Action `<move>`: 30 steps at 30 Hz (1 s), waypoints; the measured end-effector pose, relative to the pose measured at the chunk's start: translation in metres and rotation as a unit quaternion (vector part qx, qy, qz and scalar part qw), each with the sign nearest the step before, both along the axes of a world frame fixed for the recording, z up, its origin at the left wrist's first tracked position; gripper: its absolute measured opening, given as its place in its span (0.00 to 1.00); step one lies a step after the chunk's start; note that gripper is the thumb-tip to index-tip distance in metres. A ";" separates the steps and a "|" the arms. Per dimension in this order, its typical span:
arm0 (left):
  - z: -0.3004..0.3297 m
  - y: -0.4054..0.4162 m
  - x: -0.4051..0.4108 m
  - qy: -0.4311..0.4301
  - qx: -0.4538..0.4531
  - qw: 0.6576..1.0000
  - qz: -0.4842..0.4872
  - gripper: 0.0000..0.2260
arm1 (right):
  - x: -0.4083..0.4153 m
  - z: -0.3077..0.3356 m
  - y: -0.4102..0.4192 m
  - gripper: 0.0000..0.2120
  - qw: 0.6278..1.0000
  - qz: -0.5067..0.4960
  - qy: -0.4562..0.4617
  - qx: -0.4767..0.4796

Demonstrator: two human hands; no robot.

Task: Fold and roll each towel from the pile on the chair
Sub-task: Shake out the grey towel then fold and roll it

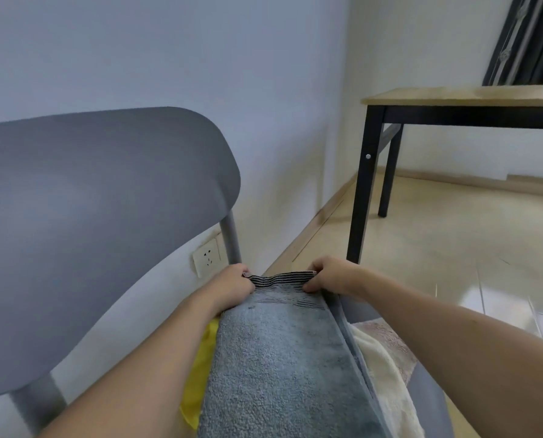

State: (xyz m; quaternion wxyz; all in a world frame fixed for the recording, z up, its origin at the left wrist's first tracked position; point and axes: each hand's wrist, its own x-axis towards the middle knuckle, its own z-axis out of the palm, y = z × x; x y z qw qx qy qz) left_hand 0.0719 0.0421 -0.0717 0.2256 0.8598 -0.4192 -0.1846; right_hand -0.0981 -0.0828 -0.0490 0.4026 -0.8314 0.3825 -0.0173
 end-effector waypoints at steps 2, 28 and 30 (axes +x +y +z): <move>-0.003 0.003 0.000 -0.063 -0.006 0.997 -0.033 0.04 | 0.001 0.004 0.002 0.12 1.000 0.000 -0.021 0.002; 0.178 0.099 -0.090 -0.181 -0.040 0.969 -0.162 0.09 | -0.089 0.193 0.087 0.01 0.986 0.069 0.026 -0.152; 0.221 0.131 -0.112 -0.198 -0.068 0.963 -0.170 0.11 | -0.118 0.239 0.123 0.04 0.981 0.088 0.019 -0.175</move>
